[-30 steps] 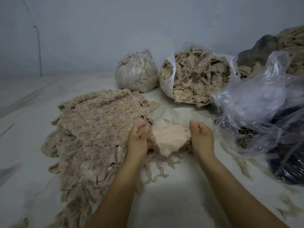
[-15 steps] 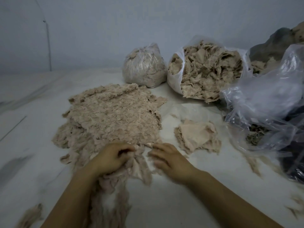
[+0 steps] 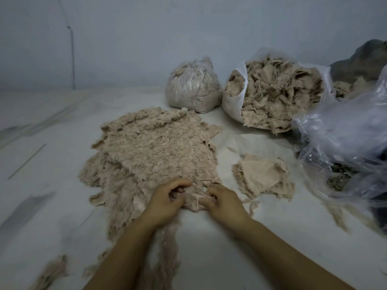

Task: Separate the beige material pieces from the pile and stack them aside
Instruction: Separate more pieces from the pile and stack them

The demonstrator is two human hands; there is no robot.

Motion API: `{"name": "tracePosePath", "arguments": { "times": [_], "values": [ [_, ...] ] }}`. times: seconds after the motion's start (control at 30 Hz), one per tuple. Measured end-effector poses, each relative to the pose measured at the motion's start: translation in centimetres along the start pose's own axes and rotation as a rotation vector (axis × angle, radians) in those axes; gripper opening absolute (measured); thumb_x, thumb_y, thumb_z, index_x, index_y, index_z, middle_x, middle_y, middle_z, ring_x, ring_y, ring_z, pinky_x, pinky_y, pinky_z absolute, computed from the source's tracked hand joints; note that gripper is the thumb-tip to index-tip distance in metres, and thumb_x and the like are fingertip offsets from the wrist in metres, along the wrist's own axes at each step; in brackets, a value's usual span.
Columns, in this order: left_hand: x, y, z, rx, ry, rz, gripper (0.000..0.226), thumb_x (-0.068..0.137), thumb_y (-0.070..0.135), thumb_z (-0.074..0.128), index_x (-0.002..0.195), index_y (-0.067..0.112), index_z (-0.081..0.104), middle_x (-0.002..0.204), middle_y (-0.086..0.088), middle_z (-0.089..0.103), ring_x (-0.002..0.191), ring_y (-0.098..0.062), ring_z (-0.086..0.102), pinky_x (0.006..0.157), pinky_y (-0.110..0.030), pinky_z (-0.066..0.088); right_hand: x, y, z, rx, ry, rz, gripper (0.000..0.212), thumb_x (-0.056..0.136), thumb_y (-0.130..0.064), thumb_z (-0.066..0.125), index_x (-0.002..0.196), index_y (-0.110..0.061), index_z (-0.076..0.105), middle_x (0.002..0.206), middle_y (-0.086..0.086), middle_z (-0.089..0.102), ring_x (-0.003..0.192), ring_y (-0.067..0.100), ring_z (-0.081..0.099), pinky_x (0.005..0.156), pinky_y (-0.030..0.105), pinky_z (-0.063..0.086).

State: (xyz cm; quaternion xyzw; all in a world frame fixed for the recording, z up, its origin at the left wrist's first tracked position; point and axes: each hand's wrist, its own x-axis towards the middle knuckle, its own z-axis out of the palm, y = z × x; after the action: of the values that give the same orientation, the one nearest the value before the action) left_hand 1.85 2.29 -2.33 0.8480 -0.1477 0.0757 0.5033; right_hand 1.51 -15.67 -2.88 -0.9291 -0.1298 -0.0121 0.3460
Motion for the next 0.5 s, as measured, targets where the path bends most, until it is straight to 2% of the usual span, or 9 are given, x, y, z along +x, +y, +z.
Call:
{"name": "tracePosePath", "arguments": {
  "times": [0.07, 0.13, 0.2, 0.27, 0.37, 0.43, 0.47, 0.5],
  "values": [
    [0.5, 0.4, 0.6, 0.078, -0.06, 0.109, 0.036, 0.087, 0.015, 0.062, 0.119, 0.03, 0.06, 0.114, 0.018, 0.06, 0.1, 0.003, 0.055, 0.085, -0.005, 0.039, -0.3, 0.0, -0.9, 0.189, 0.0, -0.006, 0.021, 0.083, -0.031, 0.071, 0.07, -0.023, 0.056, 0.08, -0.002, 0.058, 0.079, 0.015, 0.055, 0.072, 0.03, 0.041],
    [1.5, 0.2, 1.2, 0.262, -0.195, 0.146, 0.033, 0.091, 0.019, 0.058, 0.123, 0.024, 0.061, 0.109, 0.021, 0.058, 0.096, 0.004, 0.052, 0.084, 0.0, 0.033, -1.0, 0.1, -1.6, 0.345, 0.052, 0.023, 0.022, 0.076, -0.023, 0.078, 0.063, -0.025, 0.061, 0.068, -0.007, 0.06, 0.064, 0.003, 0.056, 0.061, 0.018, 0.044],
    [2.3, -0.6, 1.1, 0.376, -0.21, 0.063, 0.024, 0.093, 0.008, 0.053, 0.106, 0.018, 0.07, 0.098, 0.012, 0.064, 0.092, -0.008, 0.054, 0.076, -0.005, 0.034, -1.7, 0.6, -2.3, 0.54, 0.132, 0.08, 0.025, 0.076, -0.013, 0.079, 0.059, -0.019, 0.061, 0.056, -0.009, 0.054, 0.049, -0.001, 0.049, 0.049, 0.012, 0.04],
    [2.8, -1.2, 0.9, 0.441, -0.111, -0.022, 0.024, 0.093, 0.002, 0.049, 0.095, 0.012, 0.071, 0.097, 0.001, 0.067, 0.094, -0.021, 0.057, 0.074, -0.016, 0.036, -2.1, 1.6, -3.1, 0.669, 0.213, 0.11, 0.025, 0.077, -0.007, 0.077, 0.059, -0.013, 0.06, 0.052, -0.011, 0.051, 0.048, -0.001, 0.046, 0.05, 0.011, 0.038],
    [2.9, -0.4, 1.4, 0.356, -0.03, 0.006, 0.021, 0.095, 0.008, 0.05, 0.102, 0.012, 0.069, 0.102, 0.001, 0.067, 0.099, -0.02, 0.057, 0.081, -0.023, 0.039, -2.2, 2.3, -3.8, 0.826, 0.248, 0.125, 0.021, 0.08, -0.009, 0.074, 0.064, -0.01, 0.061, 0.05, -0.011, 0.05, 0.047, 0.001, 0.044, 0.05, 0.013, 0.036],
    [2.8, 1.1, 2.3, 0.246, -0.11, 0.031, 0.021, 0.097, 0.02, 0.051, 0.106, 0.025, 0.069, 0.101, 0.011, 0.065, 0.096, -0.008, 0.055, 0.086, -0.024, 0.041, -1.9, 2.1, -4.0, 0.879, 0.223, 0.131, 0.018, 0.083, -0.01, 0.071, 0.067, -0.01, 0.062, 0.051, -0.01, 0.052, 0.048, 0.002, 0.045, 0.05, 0.014, 0.038],
    [2.7, 1.7, 2.8, 0.204, -0.194, 0.029, 0.019, 0.097, 0.026, 0.051, 0.094, 0.034, 0.069, 0.089, 0.019, 0.063, 0.085, -0.002, 0.055, 0.079, -0.021, 0.042, -1.8, 2.0, -4.0, 0.906, 0.224, 0.145, 0.018, 0.084, -0.009, 0.07, 0.067, -0.011, 0.063, 0.053, -0.007, 0.054, 0.05, 0.004, 0.048, 0.051, 0.016, 0.041],
    [2.6, 2.2, 3.1, 0.149, -0.262, 0.01, 0.025, 0.096, 0.029, 0.052, 0.075, 0.035, 0.064, 0.071, 0.02, 0.058, 0.069, 0.002, 0.051, 0.068, -0.019, 0.04, -1.6, 2.0, -3.8, 0.966, 0.233, 0.18, 0.019, 0.084, -0.008, 0.068, 0.066, -0.012, 0.063, 0.055, -0.003, 0.056, 0.051, 0.007, 0.051, 0.052, 0.018, 0.045]
  ]
}}
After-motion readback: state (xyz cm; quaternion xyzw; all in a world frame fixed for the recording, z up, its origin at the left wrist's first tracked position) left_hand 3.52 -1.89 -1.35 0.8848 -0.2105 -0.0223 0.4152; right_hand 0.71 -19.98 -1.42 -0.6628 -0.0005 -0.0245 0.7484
